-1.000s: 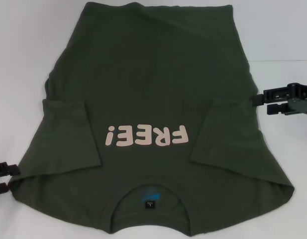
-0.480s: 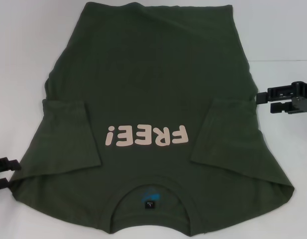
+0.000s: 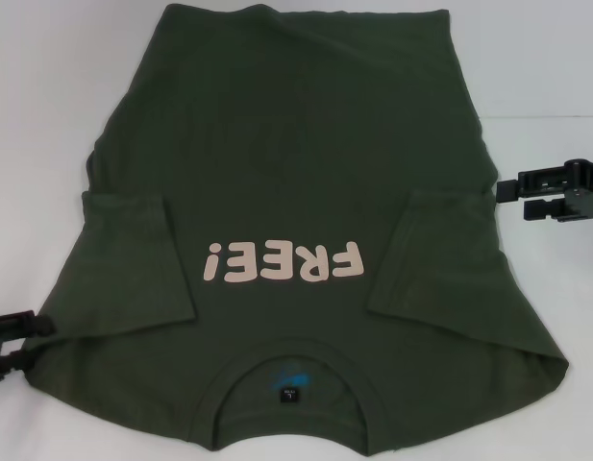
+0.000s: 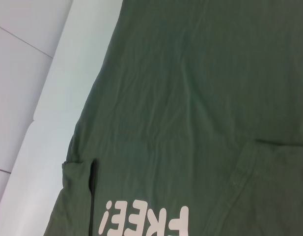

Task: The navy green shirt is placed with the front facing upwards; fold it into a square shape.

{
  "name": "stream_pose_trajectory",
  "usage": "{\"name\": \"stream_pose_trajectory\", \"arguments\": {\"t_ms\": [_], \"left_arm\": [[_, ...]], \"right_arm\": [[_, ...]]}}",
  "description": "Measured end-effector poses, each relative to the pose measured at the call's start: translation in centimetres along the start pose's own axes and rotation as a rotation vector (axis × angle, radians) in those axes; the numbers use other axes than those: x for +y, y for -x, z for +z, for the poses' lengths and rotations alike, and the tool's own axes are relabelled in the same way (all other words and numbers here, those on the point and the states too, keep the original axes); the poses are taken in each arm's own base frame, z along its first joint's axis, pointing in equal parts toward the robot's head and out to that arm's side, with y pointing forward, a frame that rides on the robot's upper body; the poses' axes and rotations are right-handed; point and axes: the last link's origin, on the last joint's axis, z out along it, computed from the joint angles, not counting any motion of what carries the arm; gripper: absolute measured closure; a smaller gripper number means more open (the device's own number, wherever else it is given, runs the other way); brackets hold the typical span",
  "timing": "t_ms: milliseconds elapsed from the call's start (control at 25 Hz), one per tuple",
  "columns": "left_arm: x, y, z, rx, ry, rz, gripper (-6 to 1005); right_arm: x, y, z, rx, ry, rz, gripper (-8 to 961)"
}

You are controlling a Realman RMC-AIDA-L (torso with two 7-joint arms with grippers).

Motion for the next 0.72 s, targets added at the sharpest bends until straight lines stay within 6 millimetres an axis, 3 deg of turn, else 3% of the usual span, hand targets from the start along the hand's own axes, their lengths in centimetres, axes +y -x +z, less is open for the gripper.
{"name": "stream_pose_trajectory", "arguments": {"t_ms": [400,720], "left_arm": [[2.1,0.2,2.3,-0.061,0.059,0.041,341],[3.1,-0.4,2.8,-0.065,0.073,0.061,340]], "right_arm": [[-0.3,-0.2,-0.1,-0.001,-0.004,0.005,236],[-0.5,-0.2,-0.4,-0.009,-0.004,0.011,243]]}}
